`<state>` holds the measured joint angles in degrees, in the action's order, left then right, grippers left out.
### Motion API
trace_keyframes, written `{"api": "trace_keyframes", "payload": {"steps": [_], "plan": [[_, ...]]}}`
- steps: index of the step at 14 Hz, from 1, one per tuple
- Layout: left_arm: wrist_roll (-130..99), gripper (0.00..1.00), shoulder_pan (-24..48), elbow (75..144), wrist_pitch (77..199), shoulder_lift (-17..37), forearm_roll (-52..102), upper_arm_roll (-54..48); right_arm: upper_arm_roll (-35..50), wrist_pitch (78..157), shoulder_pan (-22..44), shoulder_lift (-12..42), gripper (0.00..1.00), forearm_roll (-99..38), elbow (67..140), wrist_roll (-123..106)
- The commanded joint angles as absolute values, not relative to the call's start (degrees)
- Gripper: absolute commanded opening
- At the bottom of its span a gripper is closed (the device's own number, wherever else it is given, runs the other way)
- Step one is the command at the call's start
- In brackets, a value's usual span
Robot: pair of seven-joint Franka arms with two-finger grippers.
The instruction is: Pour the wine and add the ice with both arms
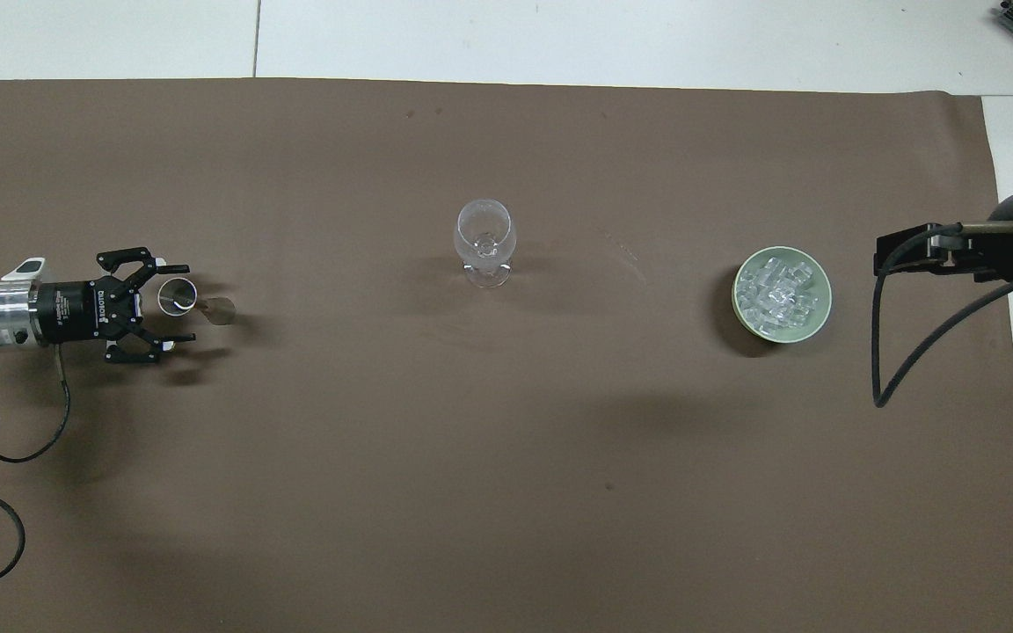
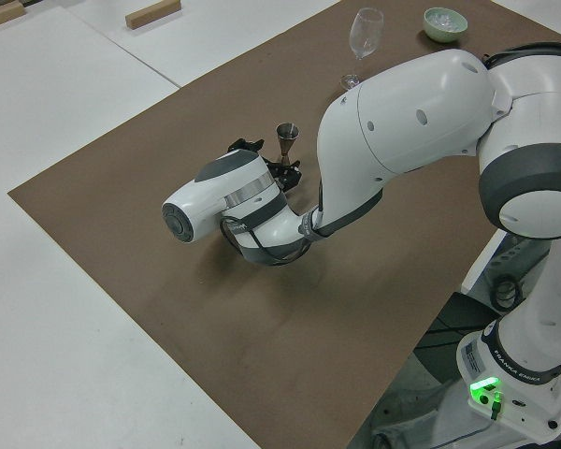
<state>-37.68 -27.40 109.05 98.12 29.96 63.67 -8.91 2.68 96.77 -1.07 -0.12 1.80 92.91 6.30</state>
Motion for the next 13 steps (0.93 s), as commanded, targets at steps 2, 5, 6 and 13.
{"api": "trace_keyframes", "payload": {"steps": [2, 5, 6, 13], "plan": [[-36.47, 1.0, -26.11, 110.92, 98.61, 29.09, 65.83, -8.35, 2.64, 96.68, -1.41, 0.0, 1.0, 0.88, 92.72, 5.1], [-36.47, 1.0, -25.93, 110.92, 98.53, 29.09, 65.92, -8.35, 2.64, 96.68, -1.41, 0.0, 1.0, 0.88, 92.72, 5.1], [-36.47, 1.0, -25.84, 110.92, 98.53, 29.09, 66.0, -8.35, 2.64, 96.68, -1.41, 0.0, 1.0, 0.88, 92.72, 5.1], [-36.47, 0.95, -25.49, 111.09, 98.26, 29.0, 66.71, -8.35, 2.64, 96.68, -1.41, 0.0, 1.0, 0.88, 92.72, 5.1]]}}
